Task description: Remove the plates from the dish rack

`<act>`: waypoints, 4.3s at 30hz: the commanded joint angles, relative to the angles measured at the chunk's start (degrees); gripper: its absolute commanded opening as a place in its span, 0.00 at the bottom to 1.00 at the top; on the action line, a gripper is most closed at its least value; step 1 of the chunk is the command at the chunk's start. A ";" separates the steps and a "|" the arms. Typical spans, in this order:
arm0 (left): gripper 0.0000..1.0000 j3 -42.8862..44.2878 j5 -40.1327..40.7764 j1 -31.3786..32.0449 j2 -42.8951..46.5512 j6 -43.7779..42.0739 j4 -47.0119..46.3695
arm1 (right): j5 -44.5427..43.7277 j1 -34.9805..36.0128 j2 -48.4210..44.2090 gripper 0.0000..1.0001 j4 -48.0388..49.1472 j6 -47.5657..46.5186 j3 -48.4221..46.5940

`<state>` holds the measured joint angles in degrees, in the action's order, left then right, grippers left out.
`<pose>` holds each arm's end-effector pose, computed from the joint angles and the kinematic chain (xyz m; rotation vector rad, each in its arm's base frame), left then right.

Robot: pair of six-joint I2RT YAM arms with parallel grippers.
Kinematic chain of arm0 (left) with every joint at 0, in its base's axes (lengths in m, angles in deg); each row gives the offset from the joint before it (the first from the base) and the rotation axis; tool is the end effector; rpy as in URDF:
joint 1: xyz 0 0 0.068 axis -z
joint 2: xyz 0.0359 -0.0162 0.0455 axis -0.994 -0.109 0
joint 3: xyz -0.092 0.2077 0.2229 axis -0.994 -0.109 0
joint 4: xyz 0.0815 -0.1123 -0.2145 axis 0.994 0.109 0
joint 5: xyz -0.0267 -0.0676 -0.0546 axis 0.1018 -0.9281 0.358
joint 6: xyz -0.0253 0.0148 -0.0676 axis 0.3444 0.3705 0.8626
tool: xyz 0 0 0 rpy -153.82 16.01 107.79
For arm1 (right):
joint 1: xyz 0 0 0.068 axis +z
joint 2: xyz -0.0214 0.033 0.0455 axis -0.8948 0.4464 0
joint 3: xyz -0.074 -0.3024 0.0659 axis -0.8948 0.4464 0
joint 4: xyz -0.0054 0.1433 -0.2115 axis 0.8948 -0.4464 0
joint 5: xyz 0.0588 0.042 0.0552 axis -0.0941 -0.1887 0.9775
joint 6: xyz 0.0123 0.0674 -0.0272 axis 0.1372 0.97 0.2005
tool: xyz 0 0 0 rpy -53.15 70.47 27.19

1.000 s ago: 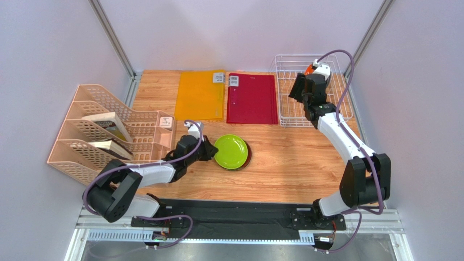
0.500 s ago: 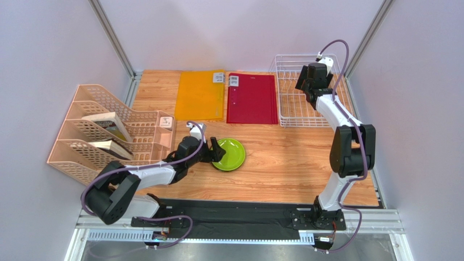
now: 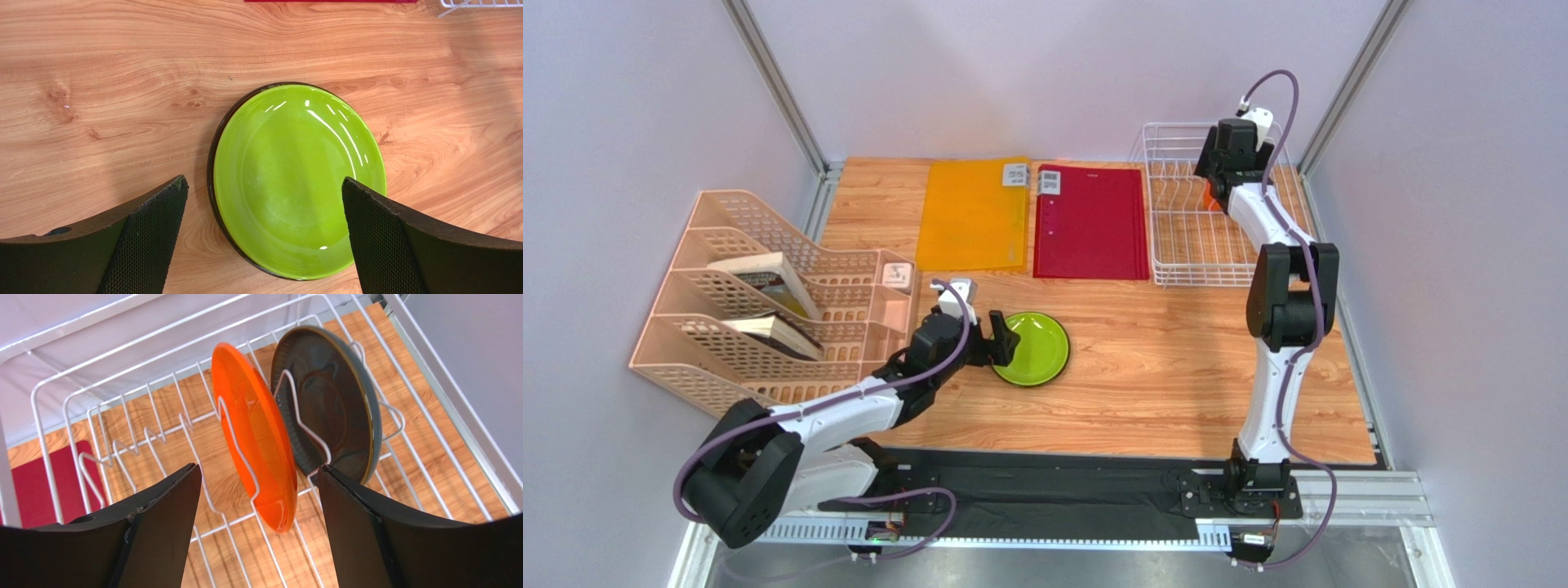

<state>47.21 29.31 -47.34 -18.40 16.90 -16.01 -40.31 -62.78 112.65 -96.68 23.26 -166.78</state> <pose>0.1791 -0.1230 0.2080 0.0551 2.0426 -0.6105 0.5562 -0.0165 0.2801 0.4194 2.0267 -0.2792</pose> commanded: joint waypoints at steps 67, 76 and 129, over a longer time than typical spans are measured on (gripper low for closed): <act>1.00 0.37 1.19 0.42 7.47 -4.91 2.10 | -10.81 1.22 1.58 0.36 5.50 -12.39 0.46; 1.00 0.46 1.19 0.42 6.42 -4.74 1.39 | -8.35 1.14 1.75 0.35 5.69 -11.60 0.11; 0.97 25.42 -9.01 0.42 -15.99 -1.13 -11.61 | 47.72 15.55 -57.50 0.00 16.59 17.58 51.36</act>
<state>70.02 22.23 -47.08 -32.30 12.64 -19.60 -1.82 -48.85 54.99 -88.15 37.49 -113.19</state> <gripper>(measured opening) 0.975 0.112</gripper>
